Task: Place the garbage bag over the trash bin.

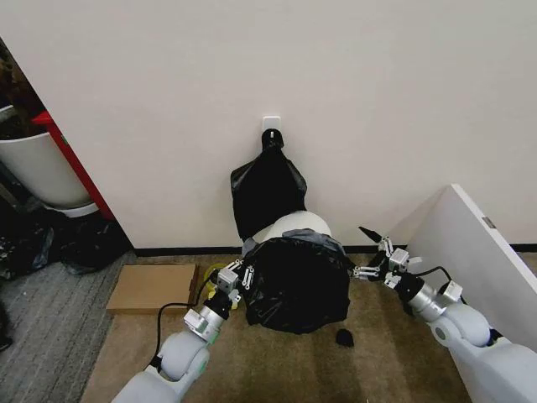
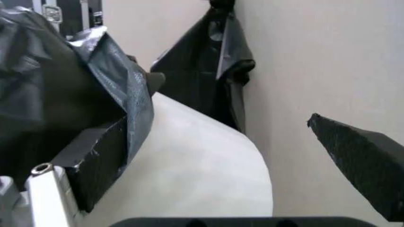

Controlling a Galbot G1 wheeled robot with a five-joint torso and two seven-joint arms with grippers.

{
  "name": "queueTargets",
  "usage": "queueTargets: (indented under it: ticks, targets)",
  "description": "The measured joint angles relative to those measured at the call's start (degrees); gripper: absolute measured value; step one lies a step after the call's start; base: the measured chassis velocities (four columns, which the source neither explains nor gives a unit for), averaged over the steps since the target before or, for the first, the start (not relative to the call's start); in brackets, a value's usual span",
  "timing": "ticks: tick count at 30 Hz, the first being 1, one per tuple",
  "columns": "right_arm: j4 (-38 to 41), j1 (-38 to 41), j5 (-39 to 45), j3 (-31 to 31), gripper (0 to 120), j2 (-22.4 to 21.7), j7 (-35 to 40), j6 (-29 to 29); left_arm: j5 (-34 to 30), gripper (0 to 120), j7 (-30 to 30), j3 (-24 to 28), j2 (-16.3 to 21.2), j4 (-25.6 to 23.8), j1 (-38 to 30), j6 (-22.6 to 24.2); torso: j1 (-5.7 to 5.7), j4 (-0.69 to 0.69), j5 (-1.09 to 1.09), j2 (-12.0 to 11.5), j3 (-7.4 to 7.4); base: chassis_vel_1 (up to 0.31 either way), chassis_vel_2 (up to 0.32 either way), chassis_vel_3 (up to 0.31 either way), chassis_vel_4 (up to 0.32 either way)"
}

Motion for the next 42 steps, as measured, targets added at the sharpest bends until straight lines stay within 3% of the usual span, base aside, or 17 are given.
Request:
queueTargets:
  ticks: [9, 13, 21, 23, 24, 27, 29, 31, 37, 42]
  targets:
    - [-2.58, 2.33, -1.54, -1.71, 100, 2.34, 5.27, -1.05, -0.87, 1, 2.50, 0.32, 0.43, 1.20, -1.28, -0.94, 0.00, 0.01, 0.01, 0.00, 0.00, 0.000, 0.000, 0.000, 0.000]
    - [-3.30, 2.76, -1.30, -1.89, 100, 2.77, 6.52, -1.80, -4.13, 1, 2.50, 0.37, 0.01, 1.69, -2.45, -0.45, 0.00, 0.01, 0.01, 0.00, 0.00, 0.000, 0.000, 0.000, 0.000]
    - [-4.66, 3.10, 8.39, 1.56, 100, 4.59, -5.27, 1.46, -14.28, 1, -1.40, 0.32, -1.23, 2.59, -4.88, 5.24, 0.00, 0.00, -0.01, 0.01, 0.00, 0.000, 0.000, 0.000, 0.000]
    - [-3.77, 2.42, 1.77, 2.74, 100, 6.11, 2.15, 3.11, -16.91, 1, -3.07, 0.49, -1.65, 2.67, -5.19, 8.28, 0.00, 0.01, -0.01, 0.01, 0.00, 0.000, 0.000, 0.000, 0.000]
    - [-3.77, 2.42, 1.77, 2.74, 100, 6.11, 2.15, 3.11, -16.91, 1, -3.07, 0.49, -1.65, 2.67, -5.19, 8.28, 0.00, 0.01, -0.01, 0.01, 0.00, 0.000, 0.000, 0.000, 0.000]
    - [-1.12, -0.29, -13.53, 2.95, 100, 8.06, 18.36, 3.36, -19.97, 1, -5.74, 0.75, -1.80, 1.78, -5.23, 13.07, 0.00, 0.00, 0.02, 0.01, 0.00, 0.000, 0.000, 0.000, 0.000]
    - [4.15, -4.02, -19.26, 1.36, 100, 9.99, 28.47, 2.79, -23.40, 1, -8.94, 1.01, -1.65, -1.11, -4.89, 18.81, 0.00, -0.02, -0.01, 0.01, 0.00, 0.000, 0.000, 0.000, 0.000]
    - [5.53, -4.89, -19.66, 0.89, 100, 10.42, 29.84, 2.50, -24.26, 1, -9.88, 1.06, -1.64, -1.91, -4.77, 20.20, -0.01, 0.00, 0.00, 0.01, 0.00, 0.000, 0.000, 0.000, 0.000]
    - [17.58, -10.78, -21.69, -3.23, 100, 13.84, 41.92, -0.54, -34.23, 1, -22.34, 0.56, -2.37, -9.00, -5.22, 33.55, -0.01, -0.01, -0.02, 0.01, -0.01, 0.000, 0.000, 0.000, 0.000]
    - [21.40, -11.72, -21.21, -5.34, 100, 15.16, 47.65, -1.16, -38.63, 1, -28.69, -0.76, -3.01, -10.31, -5.70, 39.46, -0.01, 0.01, -0.01, 0.01, -0.01, 0.000, 0.000, 0.000, 0.000]
